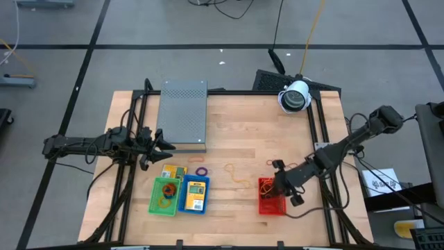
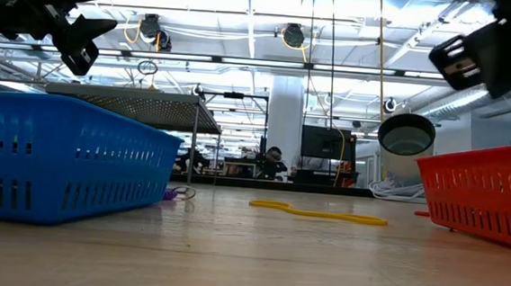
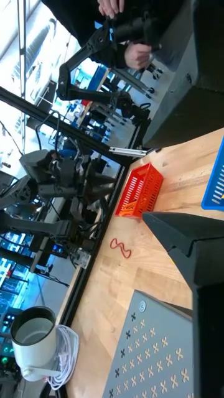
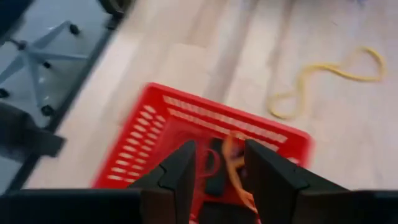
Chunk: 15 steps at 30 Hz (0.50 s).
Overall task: Pick & Place Office Desk Supplies
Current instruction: Put the red rubber band into the red bin
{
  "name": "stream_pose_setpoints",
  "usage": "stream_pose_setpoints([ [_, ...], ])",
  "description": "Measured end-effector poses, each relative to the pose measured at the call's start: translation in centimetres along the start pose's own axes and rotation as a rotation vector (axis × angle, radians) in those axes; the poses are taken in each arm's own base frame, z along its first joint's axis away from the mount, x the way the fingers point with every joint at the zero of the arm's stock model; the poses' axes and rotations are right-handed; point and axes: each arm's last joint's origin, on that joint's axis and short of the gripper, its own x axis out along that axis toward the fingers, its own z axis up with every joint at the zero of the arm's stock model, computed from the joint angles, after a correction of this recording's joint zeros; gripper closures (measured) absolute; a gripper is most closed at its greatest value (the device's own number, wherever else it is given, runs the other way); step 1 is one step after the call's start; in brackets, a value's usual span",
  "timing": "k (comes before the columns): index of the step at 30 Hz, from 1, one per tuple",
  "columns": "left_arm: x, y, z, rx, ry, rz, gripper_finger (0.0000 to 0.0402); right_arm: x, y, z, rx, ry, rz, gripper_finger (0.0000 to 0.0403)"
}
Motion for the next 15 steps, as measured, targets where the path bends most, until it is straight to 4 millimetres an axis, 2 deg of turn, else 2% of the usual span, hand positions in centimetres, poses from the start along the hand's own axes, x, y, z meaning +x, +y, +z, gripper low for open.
stream_pose_setpoints([
  [6, 0.0, 0.0, 0.0, 0.0, 0.0, 0.0, 0.0215, -0.8, -2.4, -0.2, 0.078, 0.037, -0.085, 0.0275],
  [15, 0.0, 0.0, 0.0, 0.0, 0.0, 0.0, 0.0215, -2.6, -5.1, -1.7, 0.161, 0.165, -0.193, 0.0263],
])
